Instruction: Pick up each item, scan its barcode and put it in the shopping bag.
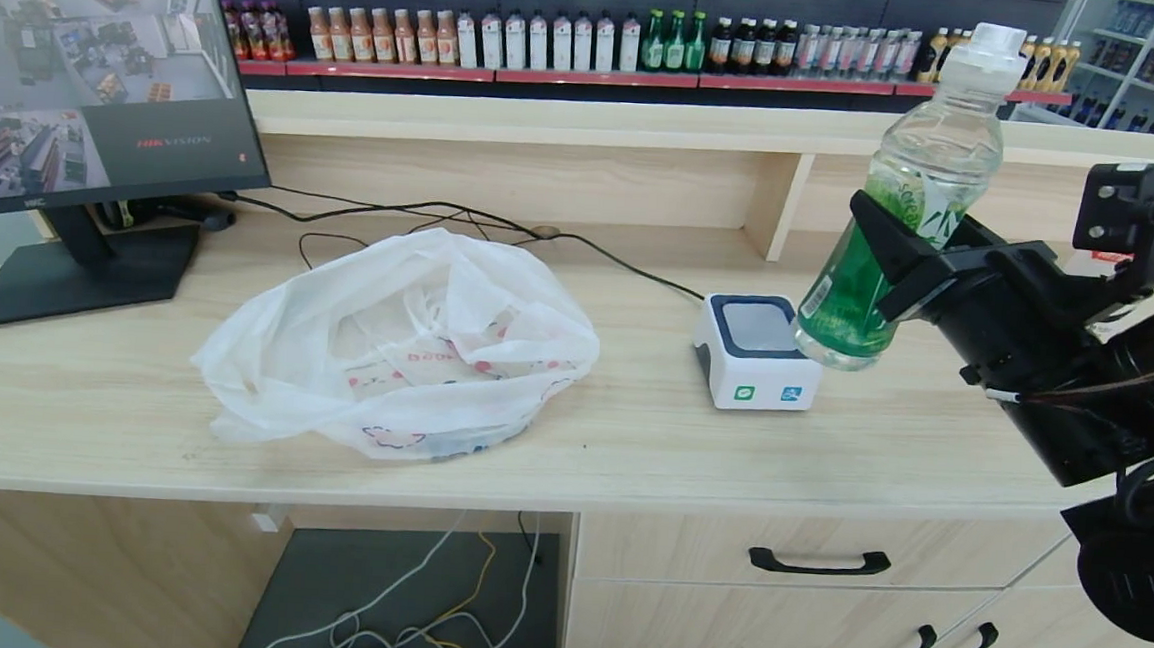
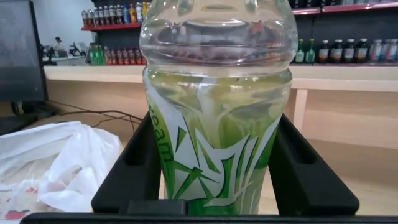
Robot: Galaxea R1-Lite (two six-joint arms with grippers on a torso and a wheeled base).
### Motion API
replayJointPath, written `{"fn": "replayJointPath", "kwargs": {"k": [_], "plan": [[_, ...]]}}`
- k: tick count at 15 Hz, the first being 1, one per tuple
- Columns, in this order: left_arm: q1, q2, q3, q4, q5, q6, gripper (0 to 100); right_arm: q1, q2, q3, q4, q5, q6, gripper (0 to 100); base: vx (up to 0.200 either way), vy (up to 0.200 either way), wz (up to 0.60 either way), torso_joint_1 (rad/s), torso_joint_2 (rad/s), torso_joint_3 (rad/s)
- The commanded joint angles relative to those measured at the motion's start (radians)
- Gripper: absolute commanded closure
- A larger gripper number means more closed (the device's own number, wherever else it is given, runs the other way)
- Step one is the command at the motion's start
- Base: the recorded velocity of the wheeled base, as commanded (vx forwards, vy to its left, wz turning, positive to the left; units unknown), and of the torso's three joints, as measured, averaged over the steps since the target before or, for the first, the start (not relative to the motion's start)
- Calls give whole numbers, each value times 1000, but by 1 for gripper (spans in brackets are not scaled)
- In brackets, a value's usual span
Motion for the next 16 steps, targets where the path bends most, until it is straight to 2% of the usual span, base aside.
{"fn": "replayJointPath", "kwargs": {"k": [1,16], "plan": [[0,0,0,0,0,-2,0,1,6,1,-1,0,1,100,0,200,0,-2,-2,2],[0,0,0,0,0,0,0,1,44,-35,-1,0,1,100,0,200,0,2,1,3]]}}
